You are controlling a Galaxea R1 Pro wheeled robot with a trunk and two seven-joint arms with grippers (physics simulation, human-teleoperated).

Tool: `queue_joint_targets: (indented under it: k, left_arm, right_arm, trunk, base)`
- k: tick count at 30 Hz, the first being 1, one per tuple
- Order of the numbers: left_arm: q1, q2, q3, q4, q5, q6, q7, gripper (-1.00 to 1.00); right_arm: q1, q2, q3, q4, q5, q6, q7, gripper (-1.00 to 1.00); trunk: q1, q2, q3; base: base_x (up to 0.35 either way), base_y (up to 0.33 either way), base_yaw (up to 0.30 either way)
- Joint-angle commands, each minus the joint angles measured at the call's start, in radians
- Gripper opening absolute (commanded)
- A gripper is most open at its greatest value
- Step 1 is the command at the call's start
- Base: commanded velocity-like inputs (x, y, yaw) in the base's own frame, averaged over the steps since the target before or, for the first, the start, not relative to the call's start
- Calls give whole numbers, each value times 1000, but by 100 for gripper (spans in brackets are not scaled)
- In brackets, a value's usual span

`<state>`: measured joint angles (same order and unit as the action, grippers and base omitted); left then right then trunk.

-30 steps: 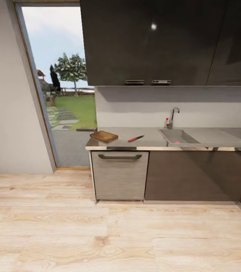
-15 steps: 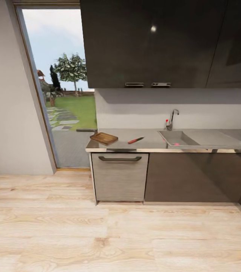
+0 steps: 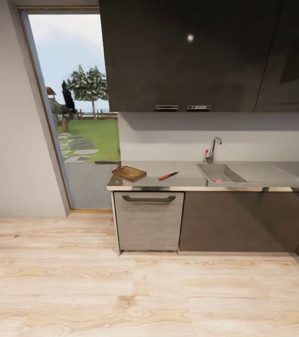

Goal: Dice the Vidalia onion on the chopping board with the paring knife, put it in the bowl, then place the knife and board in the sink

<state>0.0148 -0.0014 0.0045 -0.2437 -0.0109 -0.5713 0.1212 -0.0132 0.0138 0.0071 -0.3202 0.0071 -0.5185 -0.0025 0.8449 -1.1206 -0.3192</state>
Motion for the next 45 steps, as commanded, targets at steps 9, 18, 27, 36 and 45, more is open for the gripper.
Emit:
queue_joint_targets:
  k: [9, 18, 27, 36, 45]
  left_arm:
    - [0, 0, 0, -2, -1, -1, 3, 100]
    - [0, 0, 0, -2, -1, -1, 3, 100]
    - [0, 0, 0, -1, -1, -1, 3, 100]
    - [0, 0, 0, -1, -1, -1, 3, 100]
    - [0, 2, 0, -1, -1, -1, 3, 100]
  right_arm:
    - [-1, 0, 1, 0, 1, -3, -1, 100]
    - [-1, 0, 1, 1, 1, -3, -1, 100]
    - [-1, 0, 1, 1, 1, -3, -1, 100]
    - [-1, 0, 1, 1, 1, -3, -1, 100]
    - [-1, 0, 1, 1, 1, -3, -1, 100]
  trunk:
    - [-35, 63, 27]
    - [-69, 126, 56]
    - [-104, 189, 84]
    - [-138, 252, 112]
    - [-173, 315, 140]
  base:
    - [0, 0, 0]
    - [0, 0, 0]
    - [0, 0, 0]
    - [0, 0, 0]
    - [0, 0, 0]
